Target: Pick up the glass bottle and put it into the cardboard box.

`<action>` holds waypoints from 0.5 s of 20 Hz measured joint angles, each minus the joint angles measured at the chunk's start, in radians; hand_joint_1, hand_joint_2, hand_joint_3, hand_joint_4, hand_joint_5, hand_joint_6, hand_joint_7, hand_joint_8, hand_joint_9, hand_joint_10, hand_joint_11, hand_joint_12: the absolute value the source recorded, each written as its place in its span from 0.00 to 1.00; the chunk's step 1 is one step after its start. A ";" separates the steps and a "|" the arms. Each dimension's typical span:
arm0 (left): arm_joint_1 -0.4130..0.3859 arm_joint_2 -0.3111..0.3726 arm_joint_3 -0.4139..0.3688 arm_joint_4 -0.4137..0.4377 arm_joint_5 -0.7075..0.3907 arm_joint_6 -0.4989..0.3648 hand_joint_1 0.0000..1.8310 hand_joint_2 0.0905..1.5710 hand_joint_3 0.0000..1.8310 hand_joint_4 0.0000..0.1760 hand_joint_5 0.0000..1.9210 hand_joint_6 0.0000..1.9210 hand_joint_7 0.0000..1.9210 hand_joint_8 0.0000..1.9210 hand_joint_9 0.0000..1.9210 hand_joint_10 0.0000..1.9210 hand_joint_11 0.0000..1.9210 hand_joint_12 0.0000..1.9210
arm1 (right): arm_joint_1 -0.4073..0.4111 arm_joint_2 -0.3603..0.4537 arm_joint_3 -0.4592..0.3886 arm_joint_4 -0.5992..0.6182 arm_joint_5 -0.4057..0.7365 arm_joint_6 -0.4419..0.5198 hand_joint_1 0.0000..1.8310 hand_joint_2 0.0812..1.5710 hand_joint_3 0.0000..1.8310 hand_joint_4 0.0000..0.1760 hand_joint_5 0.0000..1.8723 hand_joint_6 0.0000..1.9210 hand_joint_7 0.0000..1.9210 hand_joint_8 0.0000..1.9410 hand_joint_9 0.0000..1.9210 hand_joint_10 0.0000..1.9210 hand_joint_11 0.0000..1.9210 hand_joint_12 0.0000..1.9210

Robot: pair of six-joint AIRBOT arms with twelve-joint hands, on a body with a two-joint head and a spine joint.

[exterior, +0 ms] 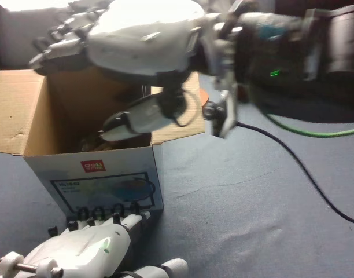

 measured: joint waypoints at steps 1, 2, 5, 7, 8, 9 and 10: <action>-0.013 0.000 -0.013 -0.014 -0.020 -0.001 0.06 0.79 0.00 0.00 0.06 0.00 0.06 0.00 0.05 0.00 0.00 0.12 | 0.005 0.042 -0.039 0.125 -0.026 -0.089 0.48 0.63 0.00 0.00 0.18 0.06 0.23 0.00 0.12 0.12 0.00 0.50; -0.021 0.001 -0.025 -0.028 -0.038 0.000 0.06 0.79 0.00 0.00 0.06 0.00 0.06 0.00 0.05 0.00 0.00 0.12 | 0.007 0.080 -0.069 0.191 -0.047 -0.119 0.47 0.63 0.00 0.00 0.18 0.06 0.23 0.00 0.12 0.11 0.00 0.50; -0.099 0.002 -0.057 -0.099 -0.087 0.040 0.06 0.79 0.00 0.00 0.06 0.00 0.06 0.00 0.05 0.00 0.00 0.12 | 0.044 0.211 -0.168 0.447 -0.132 -0.278 0.46 0.63 0.00 0.00 0.18 0.05 0.23 0.00 0.12 0.11 0.00 0.50; -0.175 0.000 -0.066 -0.141 -0.114 0.092 0.06 0.79 0.00 0.00 0.06 0.00 0.06 0.00 0.05 0.00 0.00 0.12 | 0.058 0.290 -0.227 0.484 -0.123 -0.287 0.46 0.63 0.00 0.00 0.18 0.05 0.23 0.00 0.12 0.11 0.00 0.50; -0.220 -0.005 -0.066 -0.166 -0.133 0.122 0.06 0.79 0.00 0.00 0.06 0.00 0.06 0.00 0.05 0.00 0.00 0.12 | 0.056 0.331 -0.253 0.516 -0.105 -0.302 0.46 0.63 0.00 0.00 0.18 0.05 0.23 0.00 0.12 0.11 0.00 0.50; -0.299 -0.027 -0.060 -0.222 -0.169 0.130 0.06 0.79 0.00 0.00 0.07 0.00 0.07 0.00 0.05 0.00 0.00 0.12 | 0.029 0.389 -0.296 0.682 -0.041 -0.479 0.45 0.62 0.00 0.00 0.19 0.05 0.24 0.00 0.13 0.11 0.00 0.51; -0.325 -0.036 -0.056 -0.239 -0.177 0.133 0.06 0.79 0.00 0.00 0.07 0.00 0.07 0.00 0.05 0.00 0.00 0.12 | 0.013 0.405 -0.312 0.789 0.002 -0.599 0.45 0.62 0.00 0.00 0.19 0.05 0.24 0.00 0.13 0.11 0.00 0.51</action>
